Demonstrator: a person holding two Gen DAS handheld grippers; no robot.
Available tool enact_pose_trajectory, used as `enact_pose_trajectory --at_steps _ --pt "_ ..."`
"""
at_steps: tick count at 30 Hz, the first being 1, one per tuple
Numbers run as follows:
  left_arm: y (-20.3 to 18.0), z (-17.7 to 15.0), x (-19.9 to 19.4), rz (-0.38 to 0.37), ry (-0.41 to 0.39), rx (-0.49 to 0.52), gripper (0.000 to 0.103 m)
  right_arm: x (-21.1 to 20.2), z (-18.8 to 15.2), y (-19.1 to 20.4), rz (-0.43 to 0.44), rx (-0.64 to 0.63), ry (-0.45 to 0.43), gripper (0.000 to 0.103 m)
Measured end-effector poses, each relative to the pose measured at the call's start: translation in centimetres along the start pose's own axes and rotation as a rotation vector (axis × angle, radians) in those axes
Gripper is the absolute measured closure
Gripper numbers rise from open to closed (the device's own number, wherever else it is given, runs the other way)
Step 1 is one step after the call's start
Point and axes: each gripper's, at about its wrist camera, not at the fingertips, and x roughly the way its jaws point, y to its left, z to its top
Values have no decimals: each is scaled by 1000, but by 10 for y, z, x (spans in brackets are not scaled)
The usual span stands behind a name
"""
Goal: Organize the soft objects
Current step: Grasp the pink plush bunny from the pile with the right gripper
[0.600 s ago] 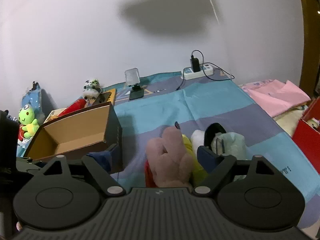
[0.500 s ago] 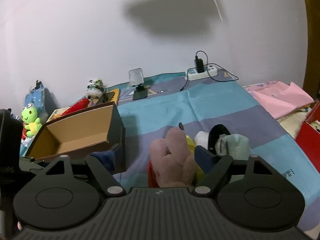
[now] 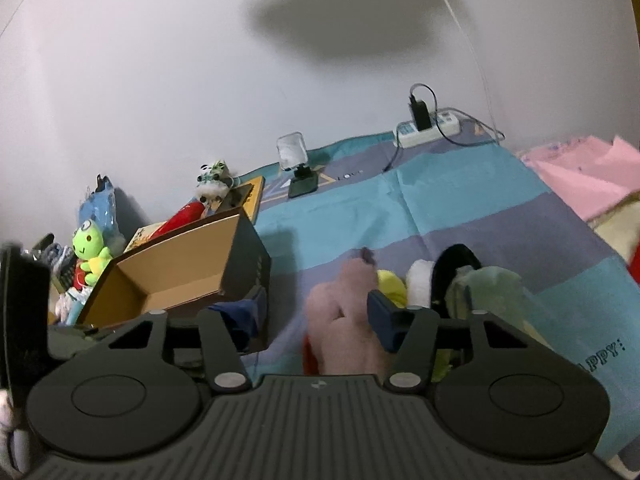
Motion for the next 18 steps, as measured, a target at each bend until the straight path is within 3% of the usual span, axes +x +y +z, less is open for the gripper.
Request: enact_pose_trajectory --at_steps 7,9,13,18 --pt "-8 -8 5 -264 26 -24 12 -1 5 -51 29 113 57 79" --pt "-15 -11 8 -333 41 -10 12 2 3 -63 73 157 85 81" --pt "-37 -9 18 -418 61 8 11 10 0 -78 145 202 120 83" --pt "-50 -3 26 -478 46 -3 11 24 -1 -82 207 161 145 83"
